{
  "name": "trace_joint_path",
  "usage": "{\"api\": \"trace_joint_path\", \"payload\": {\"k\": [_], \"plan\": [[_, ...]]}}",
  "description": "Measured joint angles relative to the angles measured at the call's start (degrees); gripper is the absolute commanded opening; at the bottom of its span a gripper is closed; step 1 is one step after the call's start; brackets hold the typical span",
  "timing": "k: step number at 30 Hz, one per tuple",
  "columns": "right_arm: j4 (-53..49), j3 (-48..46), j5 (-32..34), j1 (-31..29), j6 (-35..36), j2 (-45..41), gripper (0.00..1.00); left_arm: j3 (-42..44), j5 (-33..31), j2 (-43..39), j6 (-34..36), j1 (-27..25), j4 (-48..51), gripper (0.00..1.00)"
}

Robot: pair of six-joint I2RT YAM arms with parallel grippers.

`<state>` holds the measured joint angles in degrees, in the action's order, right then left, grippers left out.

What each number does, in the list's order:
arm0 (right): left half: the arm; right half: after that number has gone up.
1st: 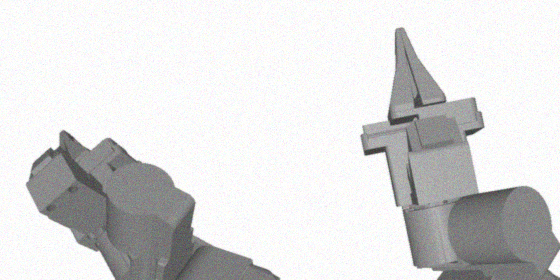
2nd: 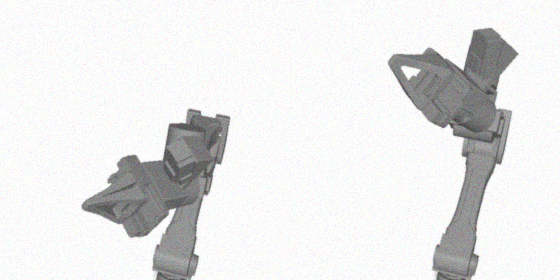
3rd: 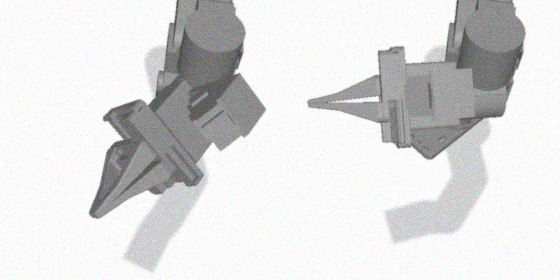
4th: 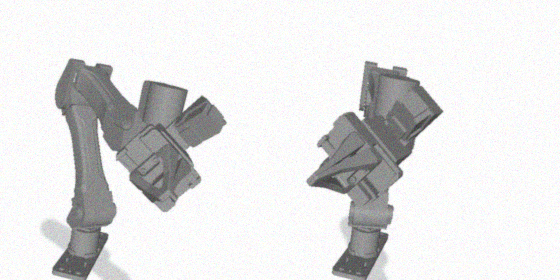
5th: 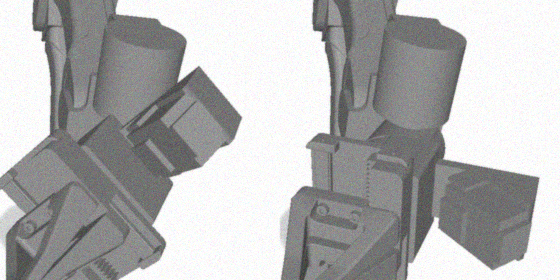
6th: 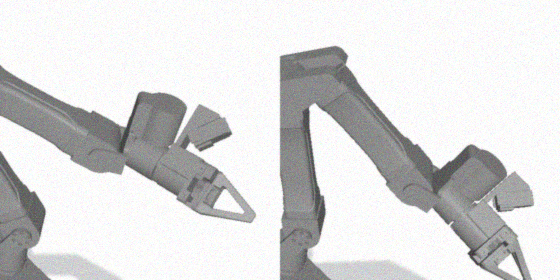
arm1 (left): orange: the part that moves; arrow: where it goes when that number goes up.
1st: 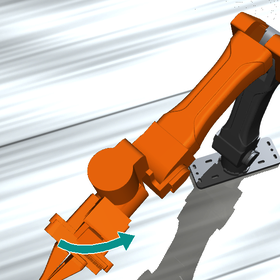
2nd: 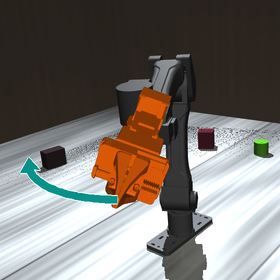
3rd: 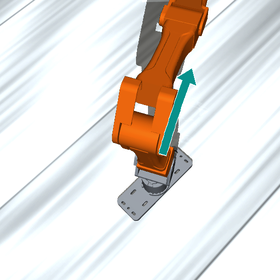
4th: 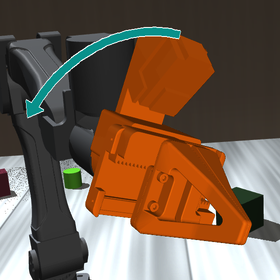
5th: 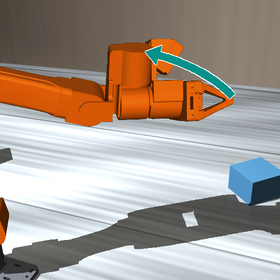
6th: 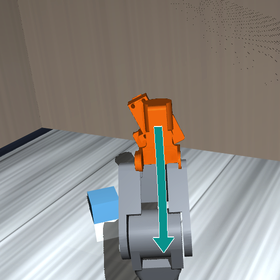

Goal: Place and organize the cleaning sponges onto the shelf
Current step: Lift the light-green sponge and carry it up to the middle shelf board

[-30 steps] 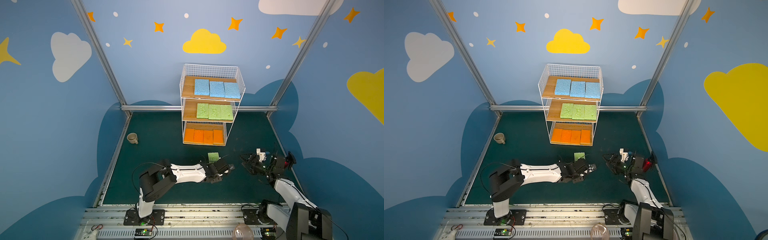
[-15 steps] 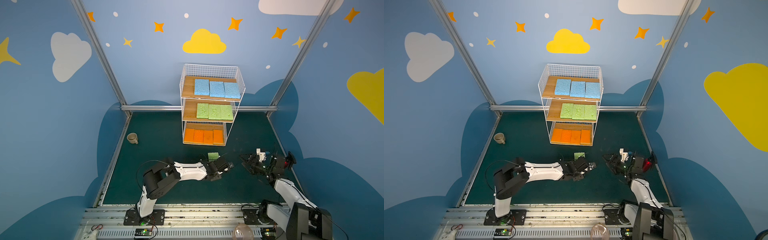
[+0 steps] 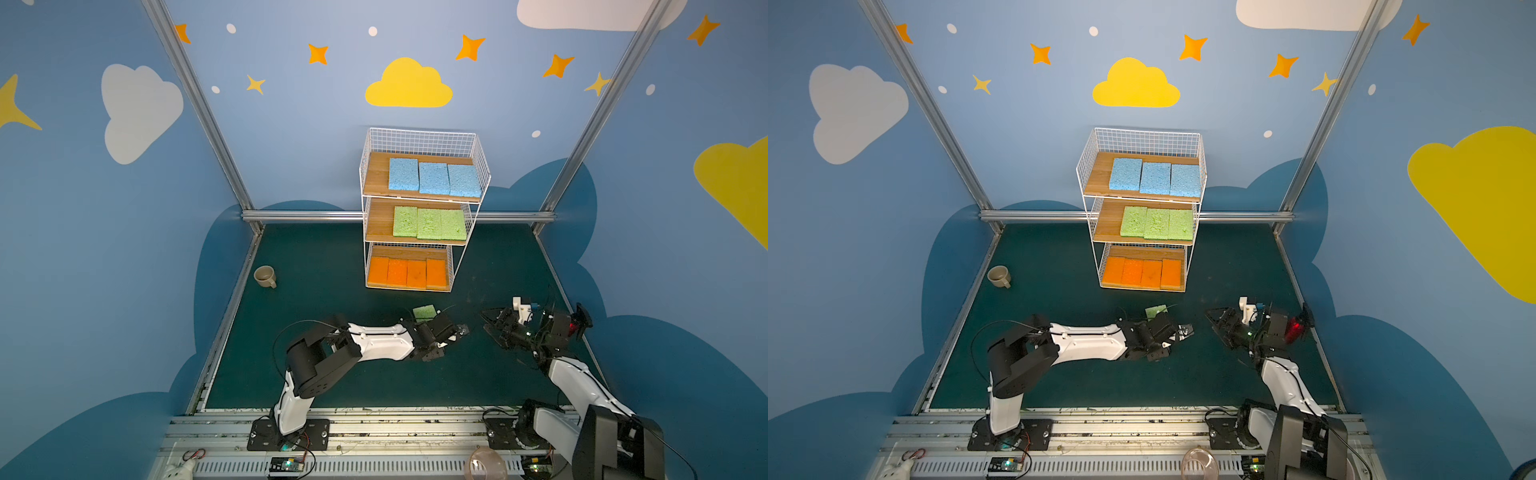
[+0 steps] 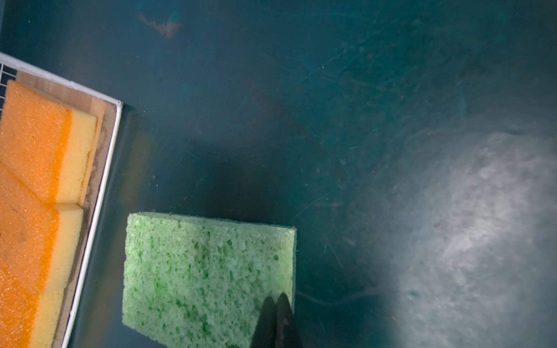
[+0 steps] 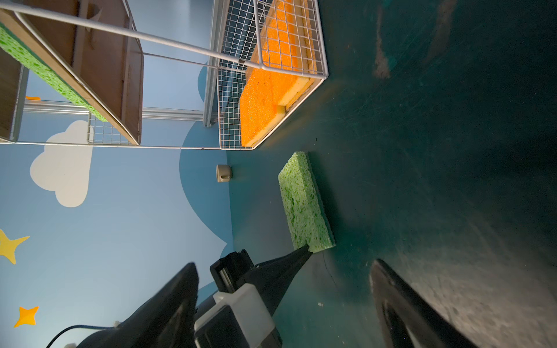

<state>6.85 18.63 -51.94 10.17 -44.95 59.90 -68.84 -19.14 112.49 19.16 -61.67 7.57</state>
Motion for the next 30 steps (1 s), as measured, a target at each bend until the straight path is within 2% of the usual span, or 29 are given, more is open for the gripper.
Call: {"api": "trace_joint_path", "payload": {"k": [4,7,13,19,24,30], "plan": [[0.0,0.0,0.0,0.1,0.0,0.0,0.88,1.0,-0.8,-2.2,1.1,-0.1,0.9,0.03],[0.0,0.0,0.0,0.2,0.0,0.0,0.88,2.6,-1.9,-7.1,2.4,-0.2,2.6,0.03],[0.0,-0.3,0.0,0.2,0.0,-0.3,0.88,7.1,-4.2,-22.0,7.4,-0.2,4.9,0.03],[0.9,-0.7,-0.1,0.1,-0.7,-0.6,0.88,12.7,-4.8,-41.3,15.6,0.0,8.7,0.03],[2.6,-0.7,-0.6,-0.6,-1.8,-0.6,0.88,10.2,-4.7,-54.2,22.6,0.9,12.9,0.03],[3.0,-1.6,-1.1,-1.0,-2.7,-2.5,0.88,3.3,-3.5,-56.4,30.0,4.9,15.9,0.03]]}}
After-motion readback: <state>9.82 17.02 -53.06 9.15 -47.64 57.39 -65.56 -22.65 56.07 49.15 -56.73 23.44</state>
